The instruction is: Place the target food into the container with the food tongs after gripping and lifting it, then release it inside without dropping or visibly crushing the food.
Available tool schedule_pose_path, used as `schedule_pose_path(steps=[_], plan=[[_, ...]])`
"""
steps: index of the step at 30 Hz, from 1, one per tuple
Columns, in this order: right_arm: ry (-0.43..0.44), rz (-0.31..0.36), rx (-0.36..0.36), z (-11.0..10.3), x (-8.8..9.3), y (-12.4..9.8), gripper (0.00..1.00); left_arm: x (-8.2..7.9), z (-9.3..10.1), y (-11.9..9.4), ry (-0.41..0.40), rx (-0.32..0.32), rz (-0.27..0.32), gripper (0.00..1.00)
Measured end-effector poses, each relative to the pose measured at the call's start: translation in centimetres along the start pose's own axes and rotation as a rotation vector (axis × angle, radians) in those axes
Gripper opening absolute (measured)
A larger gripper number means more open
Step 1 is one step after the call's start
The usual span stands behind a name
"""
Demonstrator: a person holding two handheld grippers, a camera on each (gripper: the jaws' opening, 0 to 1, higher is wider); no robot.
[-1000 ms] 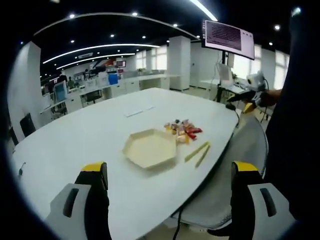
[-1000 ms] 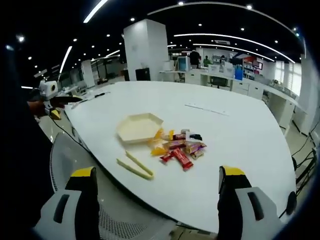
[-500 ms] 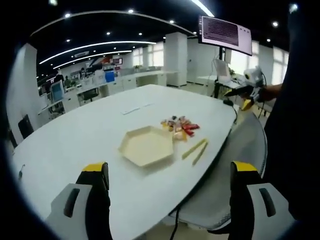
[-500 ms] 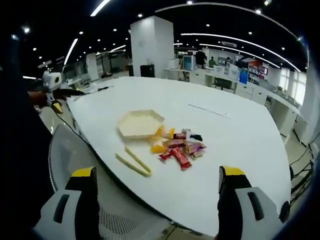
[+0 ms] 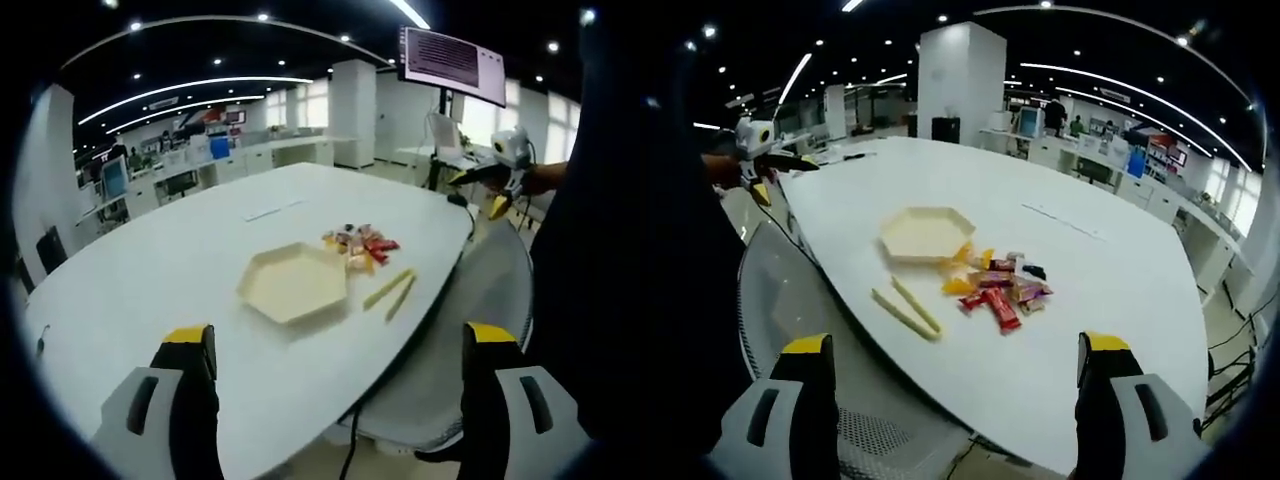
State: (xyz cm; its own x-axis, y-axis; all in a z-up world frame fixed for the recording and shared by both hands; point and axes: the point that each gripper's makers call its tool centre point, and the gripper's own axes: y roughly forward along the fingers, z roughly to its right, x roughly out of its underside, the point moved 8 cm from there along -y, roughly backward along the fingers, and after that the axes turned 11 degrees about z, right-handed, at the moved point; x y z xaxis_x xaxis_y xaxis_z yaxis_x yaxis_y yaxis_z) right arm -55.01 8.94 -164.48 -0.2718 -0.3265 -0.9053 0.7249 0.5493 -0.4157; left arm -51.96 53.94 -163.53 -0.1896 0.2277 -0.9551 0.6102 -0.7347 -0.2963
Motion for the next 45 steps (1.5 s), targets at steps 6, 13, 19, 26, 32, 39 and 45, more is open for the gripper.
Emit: schedule_pose_path(steps=[6, 13, 19, 26, 32, 39, 45], plan=[[0.009, 0.003, 0.008, 0.5, 0.2, -0.1, 0.99, 0.2, -0.5, 0.3, 0.002, -0.001, 0.010, 0.99], [0.008, 0.003, 0.007, 1.3, 0.0, 0.0, 0.99, 0.1, -0.3, 0.5, 0.003, 0.002, 0.001, 0.99], [0.008, 0.011, 0.005, 1.5, -0.2, 0.0, 0.99, -0.4, -0.1, 1.3, 0.022, 0.018, -0.002, 0.98], [0.005, 0.005, -0.010, 1.5, 0.0, -0.1, 0.99, -1.1, 0.2, 1.9, 0.054, 0.057, -0.007, 0.97], [0.008, 0.009, -0.018, 1.5, -0.2, 0.3, 0.99, -0.7, 0.6, 2.4, 0.107, 0.090, -0.067, 0.93], [0.004, 0.028, -0.015, 1.5, -0.9, 0.6, 0.99, -2.0, 0.9, 3.7, 0.130, 0.132, -0.050, 0.89], [0.001, 0.027, -0.012, 1.8, -0.7, 0.7, 0.99, -2.6, 0.9, 4.6, 0.161, 0.165, -0.046, 0.86]])
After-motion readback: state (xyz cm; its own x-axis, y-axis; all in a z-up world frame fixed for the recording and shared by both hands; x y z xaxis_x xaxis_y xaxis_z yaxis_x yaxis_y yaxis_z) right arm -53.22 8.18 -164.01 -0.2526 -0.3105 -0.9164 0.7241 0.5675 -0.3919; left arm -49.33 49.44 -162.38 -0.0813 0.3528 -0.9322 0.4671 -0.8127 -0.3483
